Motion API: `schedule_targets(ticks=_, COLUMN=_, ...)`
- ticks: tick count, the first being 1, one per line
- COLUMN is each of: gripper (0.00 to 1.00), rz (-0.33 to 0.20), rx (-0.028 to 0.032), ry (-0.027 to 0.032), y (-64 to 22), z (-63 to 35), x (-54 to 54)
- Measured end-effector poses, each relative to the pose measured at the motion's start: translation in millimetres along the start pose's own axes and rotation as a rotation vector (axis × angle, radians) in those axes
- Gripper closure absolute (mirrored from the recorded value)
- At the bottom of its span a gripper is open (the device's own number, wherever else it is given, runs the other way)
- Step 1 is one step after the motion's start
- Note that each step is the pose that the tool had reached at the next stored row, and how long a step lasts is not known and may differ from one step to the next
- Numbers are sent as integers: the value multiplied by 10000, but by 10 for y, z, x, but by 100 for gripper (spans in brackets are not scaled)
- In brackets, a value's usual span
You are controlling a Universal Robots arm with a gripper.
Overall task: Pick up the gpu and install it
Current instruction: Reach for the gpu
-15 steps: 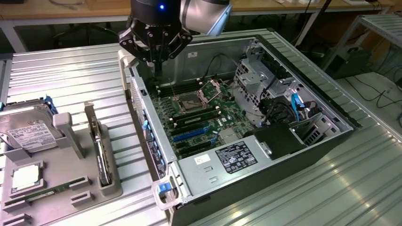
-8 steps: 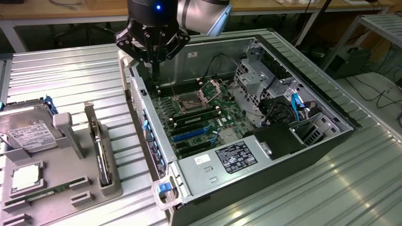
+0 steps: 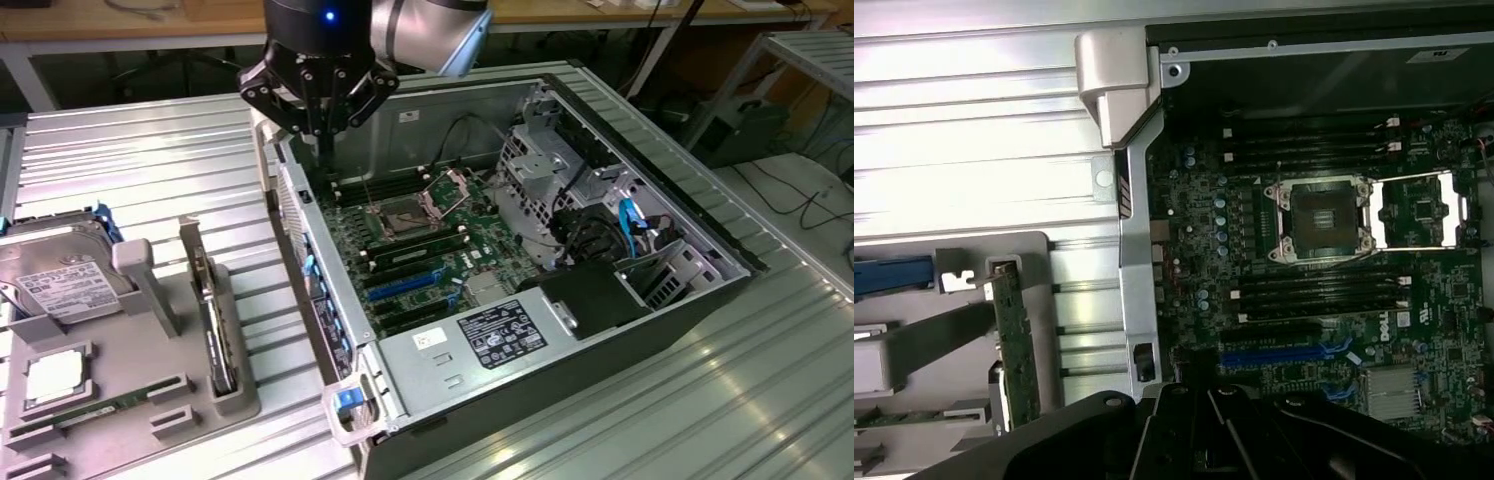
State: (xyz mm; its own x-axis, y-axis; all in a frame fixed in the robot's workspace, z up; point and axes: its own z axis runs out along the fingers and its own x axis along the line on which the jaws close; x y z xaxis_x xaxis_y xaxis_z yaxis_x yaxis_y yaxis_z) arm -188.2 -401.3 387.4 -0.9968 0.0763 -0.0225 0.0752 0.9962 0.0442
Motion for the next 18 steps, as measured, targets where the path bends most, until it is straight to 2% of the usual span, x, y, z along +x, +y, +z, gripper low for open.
schedule_targets(ticks=18, gripper=89, rz=0, rx=1, ry=12, y=-21, z=-3, x=116)
